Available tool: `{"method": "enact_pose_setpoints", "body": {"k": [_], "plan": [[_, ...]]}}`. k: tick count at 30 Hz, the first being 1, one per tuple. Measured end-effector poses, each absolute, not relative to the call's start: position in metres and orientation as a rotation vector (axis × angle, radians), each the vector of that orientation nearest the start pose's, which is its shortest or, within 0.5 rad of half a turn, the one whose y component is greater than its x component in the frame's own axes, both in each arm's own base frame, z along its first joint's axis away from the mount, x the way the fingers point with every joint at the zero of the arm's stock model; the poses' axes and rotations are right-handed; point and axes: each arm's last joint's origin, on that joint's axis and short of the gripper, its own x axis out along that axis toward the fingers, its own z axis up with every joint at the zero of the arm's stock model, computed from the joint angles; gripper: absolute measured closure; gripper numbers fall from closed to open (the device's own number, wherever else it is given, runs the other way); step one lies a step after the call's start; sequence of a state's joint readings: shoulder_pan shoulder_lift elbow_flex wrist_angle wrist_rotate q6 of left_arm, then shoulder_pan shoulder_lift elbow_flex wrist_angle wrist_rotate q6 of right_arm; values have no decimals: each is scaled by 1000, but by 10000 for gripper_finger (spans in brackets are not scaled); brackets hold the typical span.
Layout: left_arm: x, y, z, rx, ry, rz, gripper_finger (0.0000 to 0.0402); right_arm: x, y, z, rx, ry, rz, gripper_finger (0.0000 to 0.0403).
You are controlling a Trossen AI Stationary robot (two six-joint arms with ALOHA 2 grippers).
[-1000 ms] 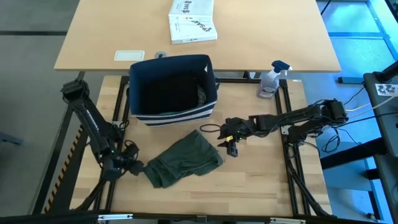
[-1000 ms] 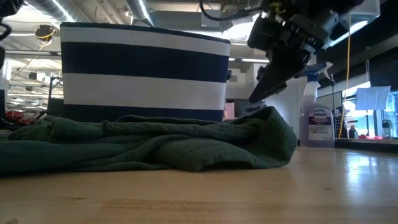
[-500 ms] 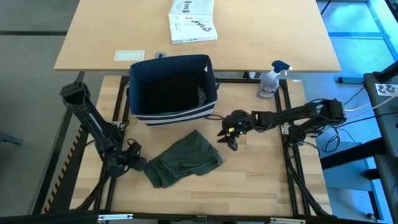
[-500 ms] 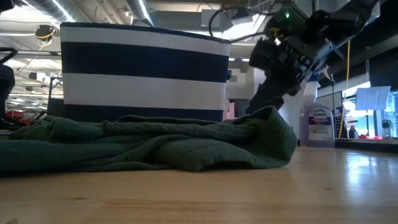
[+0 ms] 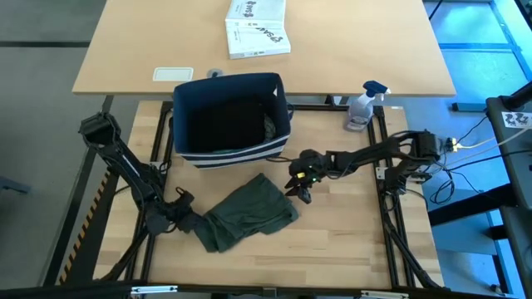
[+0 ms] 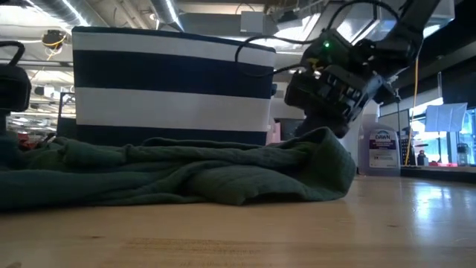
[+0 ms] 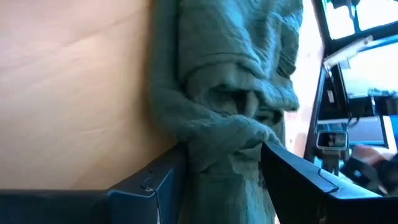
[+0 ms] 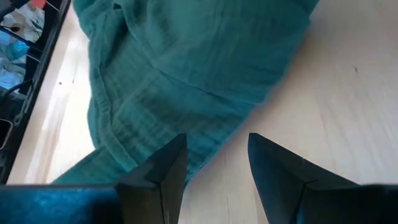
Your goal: Fold Laundry from Bin
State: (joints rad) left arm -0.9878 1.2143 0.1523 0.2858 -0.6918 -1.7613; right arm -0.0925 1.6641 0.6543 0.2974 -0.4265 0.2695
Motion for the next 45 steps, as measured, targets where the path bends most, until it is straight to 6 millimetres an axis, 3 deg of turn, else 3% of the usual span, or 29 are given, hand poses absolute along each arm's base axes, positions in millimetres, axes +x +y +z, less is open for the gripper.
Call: {"method": "enact_pose_setpoints", "body": {"k": [12,27,36,45], "plan": [[109,-129,107,-1117,543,188,208,310,-16,133,451,677,255,233],[114,-129,104,-1136,574,185,208,310,-16,133,469,677,250,233],[118,-138,116,-1177,566,31,208,310,-16,133,472,678,252,233],[123,-130,111,-1199,580,114,208,310,-16,133,472,677,252,233]]}}
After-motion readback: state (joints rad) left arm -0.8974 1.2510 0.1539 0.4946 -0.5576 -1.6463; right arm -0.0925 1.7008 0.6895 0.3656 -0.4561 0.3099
